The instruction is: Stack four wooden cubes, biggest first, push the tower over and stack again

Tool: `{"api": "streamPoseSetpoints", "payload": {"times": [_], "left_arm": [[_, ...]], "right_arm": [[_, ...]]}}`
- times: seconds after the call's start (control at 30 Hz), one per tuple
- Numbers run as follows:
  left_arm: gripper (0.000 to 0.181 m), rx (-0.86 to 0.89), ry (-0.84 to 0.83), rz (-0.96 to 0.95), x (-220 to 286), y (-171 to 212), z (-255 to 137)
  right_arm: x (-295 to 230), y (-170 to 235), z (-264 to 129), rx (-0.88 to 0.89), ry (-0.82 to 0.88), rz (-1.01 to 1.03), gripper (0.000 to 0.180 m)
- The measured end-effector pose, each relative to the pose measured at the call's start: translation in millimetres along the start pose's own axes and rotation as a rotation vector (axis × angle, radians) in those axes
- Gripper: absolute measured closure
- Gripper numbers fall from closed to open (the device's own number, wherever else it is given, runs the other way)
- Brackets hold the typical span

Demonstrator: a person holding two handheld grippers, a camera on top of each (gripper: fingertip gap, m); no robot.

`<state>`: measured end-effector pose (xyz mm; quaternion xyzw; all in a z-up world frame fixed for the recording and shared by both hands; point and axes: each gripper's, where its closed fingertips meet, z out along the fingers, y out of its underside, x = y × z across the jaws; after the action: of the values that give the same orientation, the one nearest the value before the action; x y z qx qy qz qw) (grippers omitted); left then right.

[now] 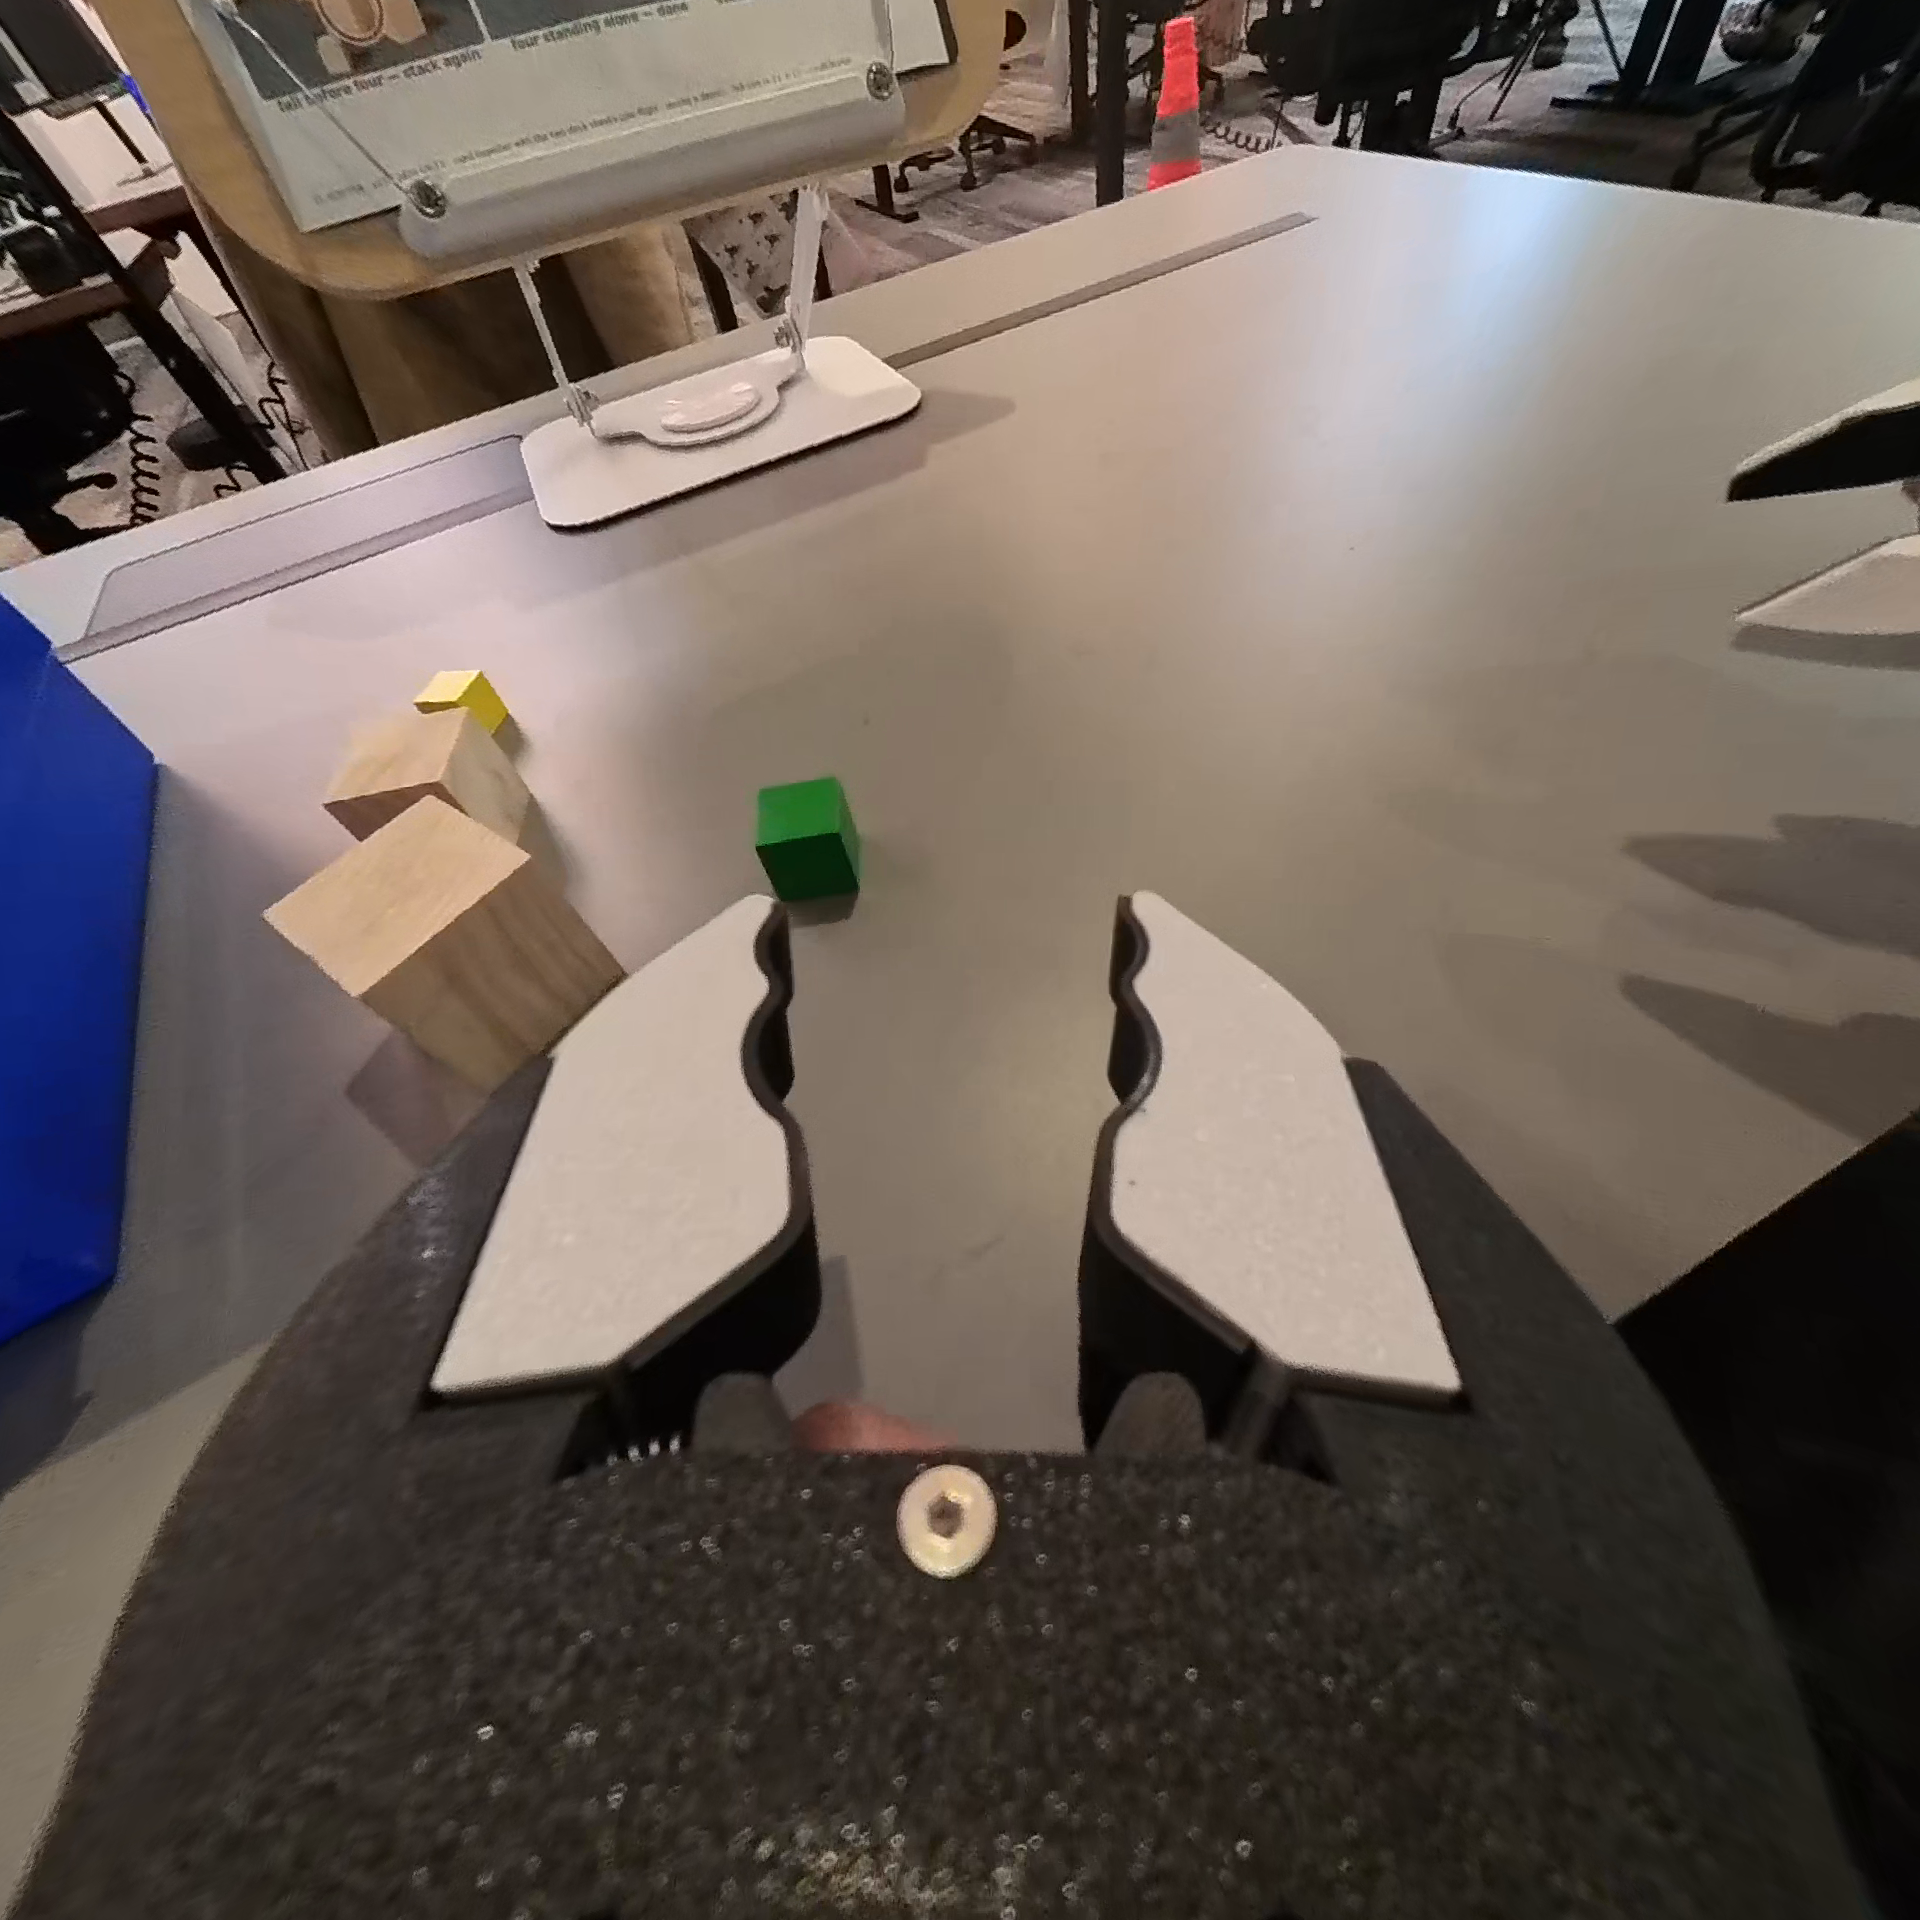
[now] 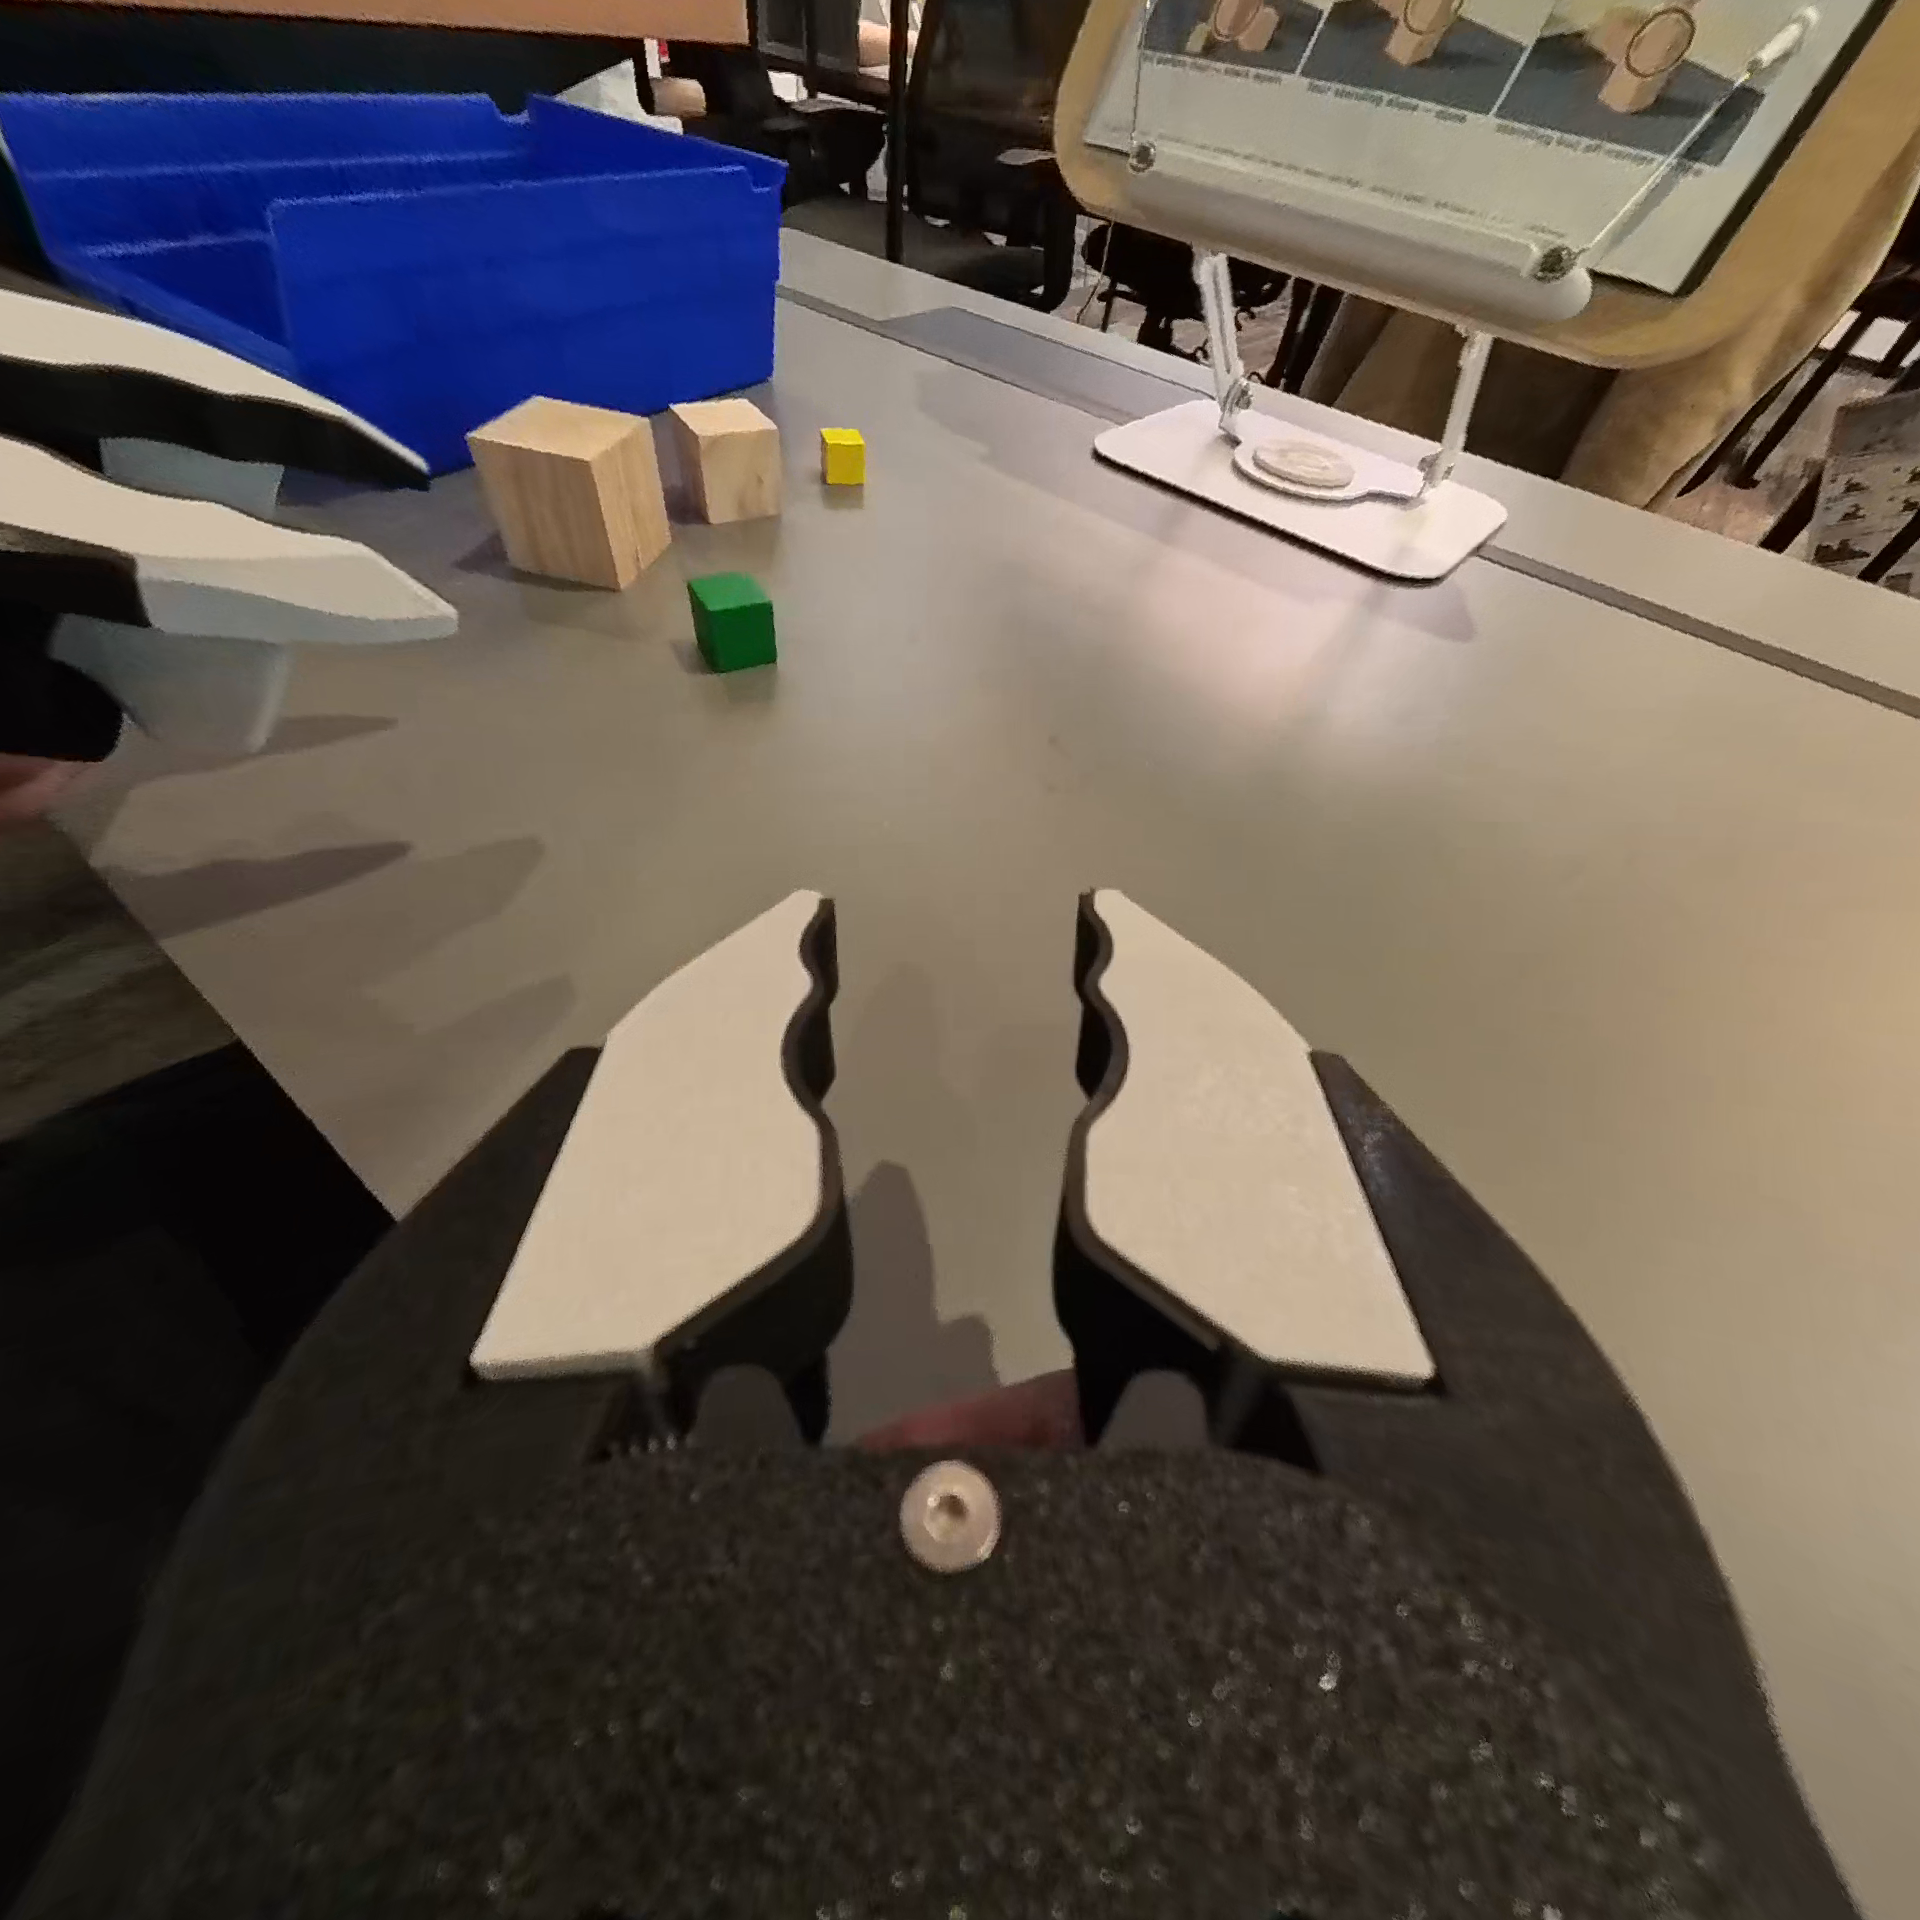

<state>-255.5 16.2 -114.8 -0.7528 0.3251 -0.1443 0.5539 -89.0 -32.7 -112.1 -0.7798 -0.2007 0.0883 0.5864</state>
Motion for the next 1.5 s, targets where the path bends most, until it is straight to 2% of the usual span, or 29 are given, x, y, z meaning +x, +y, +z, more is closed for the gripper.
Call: {"api": "streamPoseSetpoints", "payload": {"times": [0.73,0.83,0.9,0.93,1.0,1.03,1.1,1.23,1.33,1.4,1.47,1.5], "left_arm": [[0.122,-0.063,0.002,0.028,-2.2,16.1,-2.7],[0.121,-0.031,-0.08,0.177,-25.8,0.9,-4.2],[0.137,-0.012,-0.141,0.36,-55.9,-22.3,-5.9],[0.135,-0.066,-0.108,0.449,-66.4,-25.9,-1.9],[0.119,-0.262,0.054,0.548,-81.2,-15.7,10.3],[0.108,-0.365,0.145,0.556,-86.2,-8.0,15.9],[0.106,-0.506,0.247,0.556,-99.7,1.1,28.9],[0.103,-0.702,0.237,0.591,-136.9,16.7,52.3],[0.097,-0.763,0.251,0.603,-149.4,28.9,62.5],[0.098,-0.807,0.299,0.574,-146.9,41.8,64.9],[0.118,-0.888,0.344,0.571,-142.8,57.3,60.7],[0.118,-0.9,0.344,0.582,-142.0,59.5,60.4]], "right_arm": [[-2.0,1.0,10.3,-0.029,-0.017,-0.03,0.144],[-1.6,1.2,9.5,-0.035,-0.014,-0.034,0.145],[-1.7,0.9,7.9,-0.032,-0.018,-0.032,0.145],[-1.3,1.4,8.0,-0.032,-0.019,-0.034,0.145],[-0.9,2.8,10.7,-0.04,-0.025,-0.039,0.146],[-0.8,3.1,12.4,-0.043,-0.03,-0.04,0.146],[-1.0,2.3,14.2,-0.045,-0.038,-0.041,0.146],[0.6,2.1,12.2,-0.046,-0.037,-0.05,0.147],[2.3,1.5,9.5,-0.043,-0.037,-0.05,0.148],[2.8,0.9,8.6,-0.04,-0.039,-0.045,0.148],[2.2,0.7,8.0,-0.038,-0.046,-0.042,0.149],[2.1,0.5,7.8,-0.038,-0.047,-0.042,0.149]]}}
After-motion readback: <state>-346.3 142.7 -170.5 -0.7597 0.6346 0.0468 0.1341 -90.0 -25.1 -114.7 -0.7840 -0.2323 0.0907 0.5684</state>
